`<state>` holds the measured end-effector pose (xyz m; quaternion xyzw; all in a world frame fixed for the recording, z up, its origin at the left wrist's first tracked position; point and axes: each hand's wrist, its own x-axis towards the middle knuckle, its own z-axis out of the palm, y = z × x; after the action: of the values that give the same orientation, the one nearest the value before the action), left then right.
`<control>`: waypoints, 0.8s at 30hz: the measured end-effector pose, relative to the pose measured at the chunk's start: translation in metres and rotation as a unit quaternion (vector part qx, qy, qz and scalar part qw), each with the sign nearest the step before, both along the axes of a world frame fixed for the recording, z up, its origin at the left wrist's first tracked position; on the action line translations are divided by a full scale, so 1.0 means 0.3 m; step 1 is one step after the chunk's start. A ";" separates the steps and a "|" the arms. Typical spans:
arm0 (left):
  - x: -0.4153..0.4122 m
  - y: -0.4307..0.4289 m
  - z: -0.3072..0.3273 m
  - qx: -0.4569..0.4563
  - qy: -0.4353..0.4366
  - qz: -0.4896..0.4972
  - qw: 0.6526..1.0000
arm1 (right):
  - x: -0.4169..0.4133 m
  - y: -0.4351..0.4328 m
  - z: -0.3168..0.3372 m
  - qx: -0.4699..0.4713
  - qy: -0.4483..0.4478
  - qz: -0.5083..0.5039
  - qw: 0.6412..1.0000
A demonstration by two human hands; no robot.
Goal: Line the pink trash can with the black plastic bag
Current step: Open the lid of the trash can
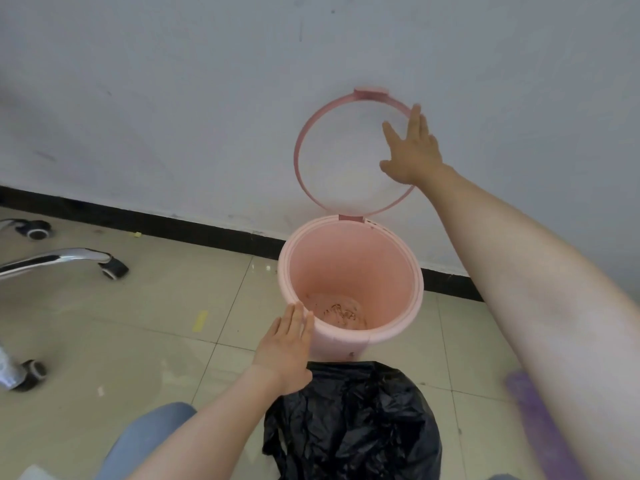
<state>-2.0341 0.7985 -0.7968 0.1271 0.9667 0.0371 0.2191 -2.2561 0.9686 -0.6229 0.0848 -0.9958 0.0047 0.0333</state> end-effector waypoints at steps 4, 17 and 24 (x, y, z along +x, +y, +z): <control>0.014 0.003 0.000 -0.010 -0.006 0.000 1.000 | 0.021 0.006 -0.017 0.007 -0.028 0.001 1.000; -0.005 0.024 -0.013 -0.009 0.019 0.024 0.999 | 0.475 0.154 -0.200 -0.109 -0.057 -0.006 0.992; 0.078 0.067 -0.082 0.139 0.183 0.124 0.965 | 0.757 0.278 -0.514 -0.207 -0.061 -0.159 0.963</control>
<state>-2.0108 0.8185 -0.8213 0.0397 0.9838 0.1743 0.0120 -2.0289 1.0521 -0.7771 -0.0837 -0.9740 0.2103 -0.0101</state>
